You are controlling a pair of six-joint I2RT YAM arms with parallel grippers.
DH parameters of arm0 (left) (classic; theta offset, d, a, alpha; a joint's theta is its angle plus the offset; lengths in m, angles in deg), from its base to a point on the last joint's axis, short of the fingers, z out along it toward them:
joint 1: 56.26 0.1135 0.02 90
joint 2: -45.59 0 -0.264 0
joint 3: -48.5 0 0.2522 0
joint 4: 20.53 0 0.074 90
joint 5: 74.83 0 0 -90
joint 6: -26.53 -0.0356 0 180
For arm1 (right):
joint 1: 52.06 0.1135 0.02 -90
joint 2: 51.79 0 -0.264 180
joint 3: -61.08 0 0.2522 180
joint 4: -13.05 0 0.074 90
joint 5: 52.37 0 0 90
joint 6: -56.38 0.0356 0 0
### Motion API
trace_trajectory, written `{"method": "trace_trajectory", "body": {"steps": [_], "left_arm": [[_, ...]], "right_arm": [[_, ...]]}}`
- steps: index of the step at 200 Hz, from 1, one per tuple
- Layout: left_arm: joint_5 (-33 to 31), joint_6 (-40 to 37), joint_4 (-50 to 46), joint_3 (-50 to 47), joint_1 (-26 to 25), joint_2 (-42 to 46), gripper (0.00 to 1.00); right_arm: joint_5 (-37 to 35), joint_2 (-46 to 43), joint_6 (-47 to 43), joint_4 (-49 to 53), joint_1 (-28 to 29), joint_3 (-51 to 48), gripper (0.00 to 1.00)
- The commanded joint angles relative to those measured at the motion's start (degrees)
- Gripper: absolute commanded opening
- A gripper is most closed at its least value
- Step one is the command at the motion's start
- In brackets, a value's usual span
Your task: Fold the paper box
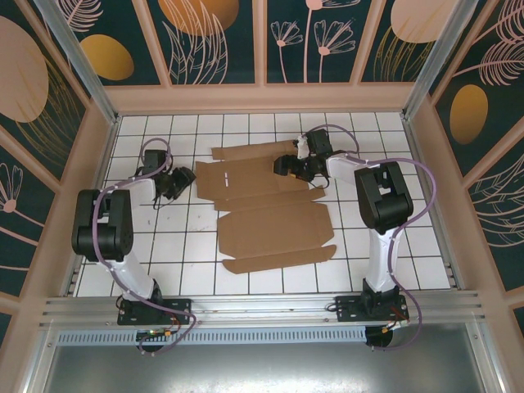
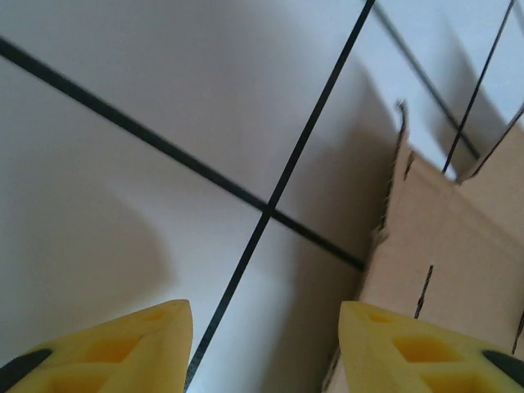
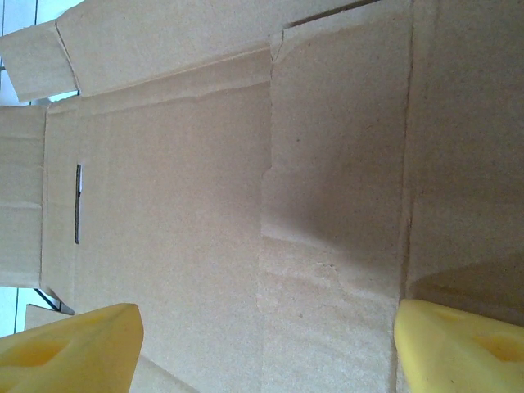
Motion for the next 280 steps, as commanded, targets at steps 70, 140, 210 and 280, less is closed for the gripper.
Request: {"method": "trace_trajectory", "body": {"steps": [70,140,210,280], "left_arm": [[17.0,-0.2,11.9,4.1,-0.9,-8.7,0.37],[-5.2,-3.8,4.5,0.9,-0.2,2.4,0.11],[7.5,-2.8,11.9,1.8,0.3,-1.8,0.45],[19.5,-1.2,19.1,4.4,-1.7,-9.4,0.43]], "right_arm": [[-2.2,1.5,-0.8,6.6,-1.2,-1.2,0.81],[-5.3,1.7,-2.0,8.4,-1.2,-2.0,0.80],[-5.6,1.6,-2.9,8.8,-1.2,-3.0,0.80],[-4.4,2.9,-2.9,8.8,-1.0,-2.6,0.80]]}}
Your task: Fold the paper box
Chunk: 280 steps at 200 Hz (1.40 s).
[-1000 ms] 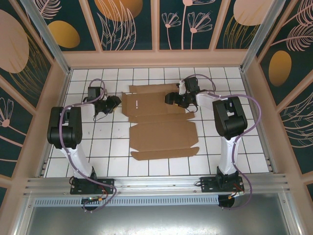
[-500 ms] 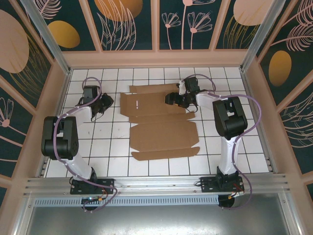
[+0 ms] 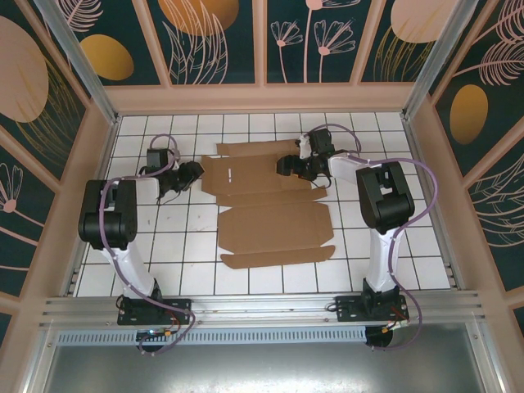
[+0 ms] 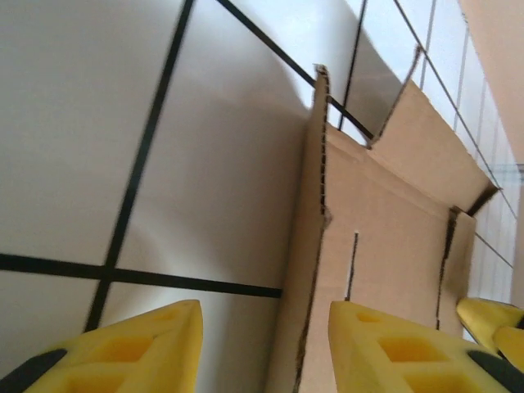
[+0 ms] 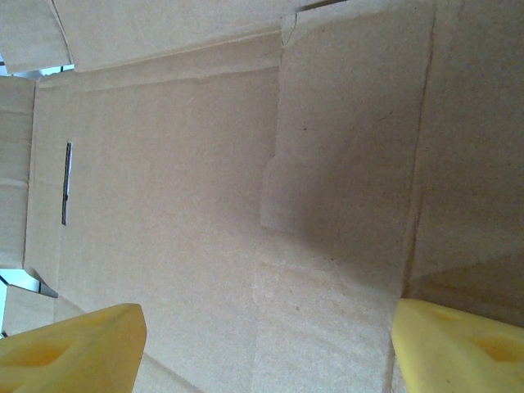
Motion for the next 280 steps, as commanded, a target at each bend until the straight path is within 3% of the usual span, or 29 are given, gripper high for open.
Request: {"method": "trace_trajectory", "body": {"steps": [1,13,44,75,101,139,178,222,266,280], "left_arm": [[6.6,0.9,4.5,3.7,-1.8,-3.2,0.43],[7.6,0.5,3.1,5.3,-3.1,-5.4,0.38],[-0.2,-4.1,-4.7,7.0,-4.2,-4.1,0.11],[-5.1,-6.5,-10.0,7.6,-4.2,-0.4,0.00],[-6.3,-7.2,-12.5,7.9,-4.7,0.8,0.00],[-6.6,-7.2,-13.8,8.1,-5.7,1.9,0.00],[-7.1,-7.6,-15.2,7.8,-6.7,3.7,0.00],[-5.3,-6.7,-14.7,6.9,-6.9,5.1,0.00],[1.0,-3.0,-10.9,7.1,-9.1,5.8,0.00],[4.3,-1.4,-7.9,6.9,-10.3,4.9,0.04]], "right_arm": [[-3.2,3.0,-0.6,7.8,-0.2,-2.5,0.80],[-3.1,3.0,-0.5,7.9,-0.2,-2.2,0.79],[-8.1,-2.6,0.5,8.5,-0.3,-1.9,0.77],[-17.1,-13.0,2.9,11.0,-0.4,1.7,0.77],[-17.4,-16.9,2.4,14.5,1.3,7.7,0.77],[-18.7,-10.9,-1.3,22.3,8.7,17.2,0.71],[-25.7,-0.6,-2.6,27.4,13.4,23.0,0.35],[-34.2,11.1,-5.7,34.5,16.4,30.8,0.09],[-33.0,15.0,-5.7,33.9,16.5,29.1,0.08],[-32.1,15.1,-5.6,33.1,16.5,27.9,0.08]]}}
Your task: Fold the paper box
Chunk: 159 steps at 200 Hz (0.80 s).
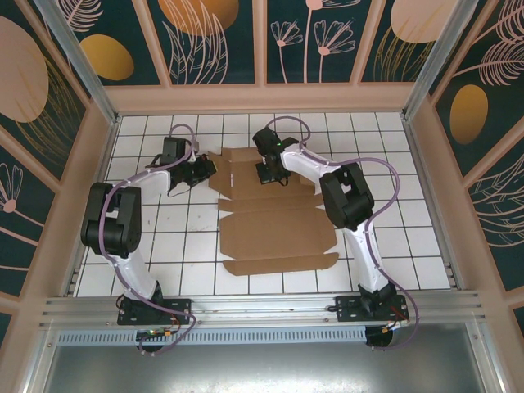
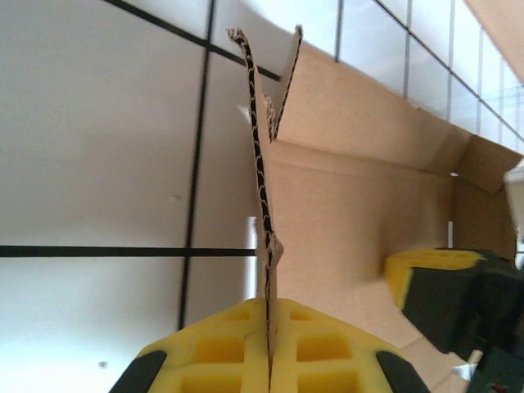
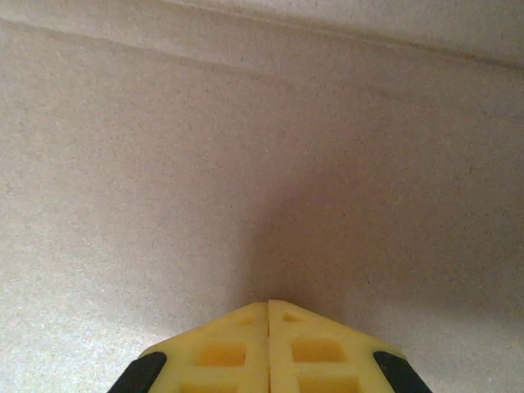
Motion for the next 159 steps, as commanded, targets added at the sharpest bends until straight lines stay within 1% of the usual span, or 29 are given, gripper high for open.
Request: {"method": "trace_trajectory", "body": {"steps": [1,16,34,43,59,76,91,105,132,134,159], "left_arm": [[7.7,3.4,4.7,-0.1,-1.9,0.7,0.05],[10.0,4.0,6.0,0.4,-3.0,-1.0,0.13],[11.5,4.8,8.3,0.0,-3.7,-2.7,0.32],[12.3,5.3,9.5,-0.3,-3.7,-3.3,0.39],[12.7,6.3,11.4,-0.5,-3.8,-4.5,0.47],[14.6,8.3,14.9,-0.9,-3.8,-5.4,0.54],[15.4,9.3,17.2,-0.8,-4.4,-6.0,0.62],[16.0,9.4,17.9,0.0,-5.2,-7.0,0.66],[15.9,10.9,20.3,0.5,-6.2,-9.4,0.67],[15.9,11.0,20.6,0.5,-6.3,-9.6,0.67],[15.4,12.1,23.6,0.7,-6.6,-12.3,0.67]], "right_arm": [[-0.9,1.5,-0.6,1.9,-0.3,-1.3,0.08],[-0.2,1.5,-0.4,1.3,-0.5,-2.3,0.08],[0.1,1.2,-0.4,0.9,-0.6,-3.2,0.08],[0.2,1.0,-0.4,0.7,-0.7,-3.5,0.08],[0.7,0.8,-0.5,0.4,-0.7,-4.0,0.08],[1.4,0.5,-0.4,0.0,-0.8,-4.4,0.10],[1.9,0.2,-0.4,-0.3,-0.9,-4.9,0.10],[2.1,0.1,-0.5,-0.6,-1.0,-5.2,0.11],[2.1,-0.2,0.0,-1.2,-1.3,-5.9,0.12],[3.3,-0.2,0.1,-1.3,-1.3,-6.0,0.12],[5.6,-1.3,1.0,-2.6,-2.1,-7.5,0.13]]}}
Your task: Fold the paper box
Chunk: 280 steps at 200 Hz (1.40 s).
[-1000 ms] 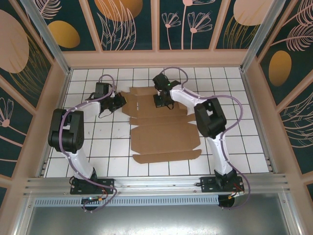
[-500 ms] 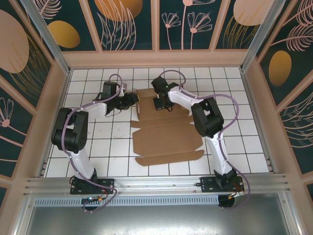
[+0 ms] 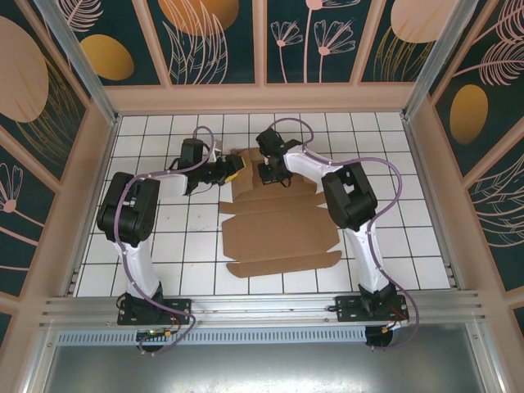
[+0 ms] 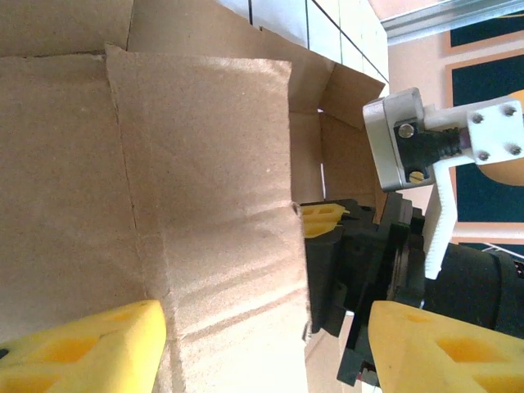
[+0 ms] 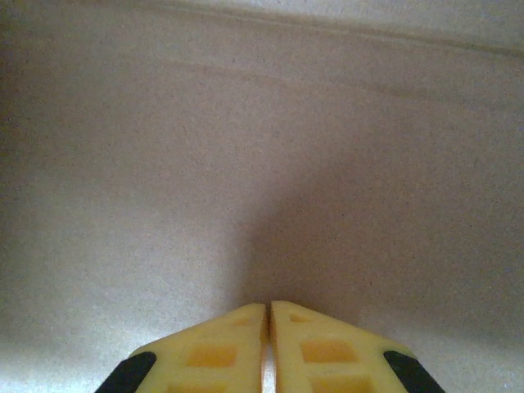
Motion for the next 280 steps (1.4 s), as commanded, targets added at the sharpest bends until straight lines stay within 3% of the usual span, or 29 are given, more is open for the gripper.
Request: {"method": "trace_trajectory", "body": {"steps": [1,32,168,211,247,280], "left_arm": [[1.0,2.0,4.3,0.6,-0.6,-3.6,0.67],[-0.8,2.8,5.5,1.0,-0.9,-6.8,0.67],[-19.1,-7.6,-15.8,2.9,-3.2,-10.7,0.67],[-27.1,-10.2,-23.8,5.1,-5.3,-11.4,0.68],[-26.5,-9.9,-24.1,5.6,-5.3,-10.2,0.68],[-19.6,-10.0,-22.0,7.9,-5.3,-5.0,0.67]], "right_arm": [[2.9,0.4,0.9,1.7,-1.2,-3.4,0.13],[3.4,-0.1,1.0,1.4,-1.6,-4.3,0.14],[3.3,-0.4,1.1,1.8,-1.8,-4.8,0.19],[0.6,-0.9,2.0,2.5,-1.9,-4.3,0.30],[5.9,-4.7,4.0,-0.5,-2.9,-7.2,0.35],[9.8,-8.1,3.8,-2.4,-5.4,-9.9,0.34]]}}
